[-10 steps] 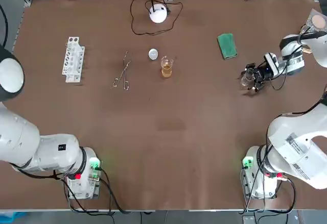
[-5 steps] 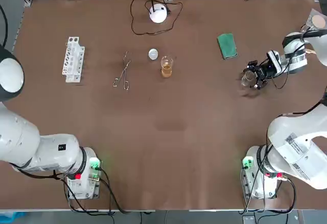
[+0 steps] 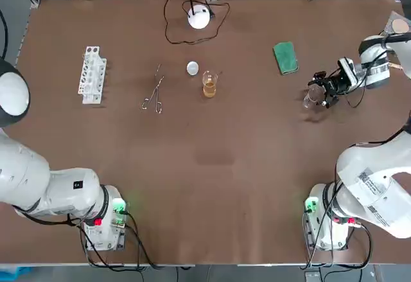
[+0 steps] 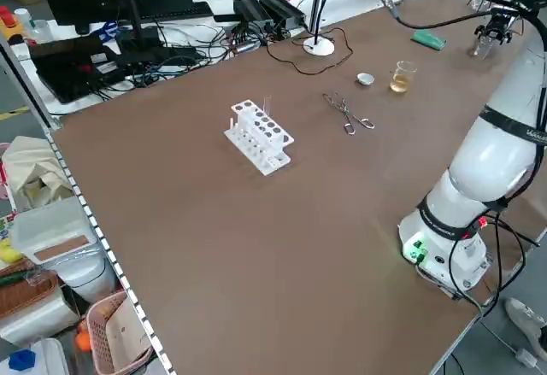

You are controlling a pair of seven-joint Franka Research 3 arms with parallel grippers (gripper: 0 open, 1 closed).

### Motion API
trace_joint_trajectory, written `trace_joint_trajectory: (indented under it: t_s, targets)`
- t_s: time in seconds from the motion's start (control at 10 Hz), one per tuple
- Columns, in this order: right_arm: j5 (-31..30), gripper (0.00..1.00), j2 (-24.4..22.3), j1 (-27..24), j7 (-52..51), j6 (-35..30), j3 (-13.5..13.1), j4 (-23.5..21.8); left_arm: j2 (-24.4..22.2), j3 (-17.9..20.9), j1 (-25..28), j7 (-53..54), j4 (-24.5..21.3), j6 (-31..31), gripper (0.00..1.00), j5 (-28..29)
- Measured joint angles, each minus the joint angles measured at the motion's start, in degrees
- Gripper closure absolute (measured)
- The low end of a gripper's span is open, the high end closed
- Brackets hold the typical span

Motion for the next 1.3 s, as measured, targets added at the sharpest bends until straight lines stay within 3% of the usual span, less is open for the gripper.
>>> trace_joint_trajectory:
  t_s: [0.5,1.3]
  targets:
    - [3.16,0.00,-15.61,0.93,19.05,-1.78,1.21,-2.01,0.01,0.00,0.03,0.00,-0.01,0.00,0.00,0.00]
    - [3.14,0.00,-30.94,4.21,49.49,6.18,1.31,-3.44,0.37,0.00,0.09,0.00,-0.02,0.68,0.00,0.00]
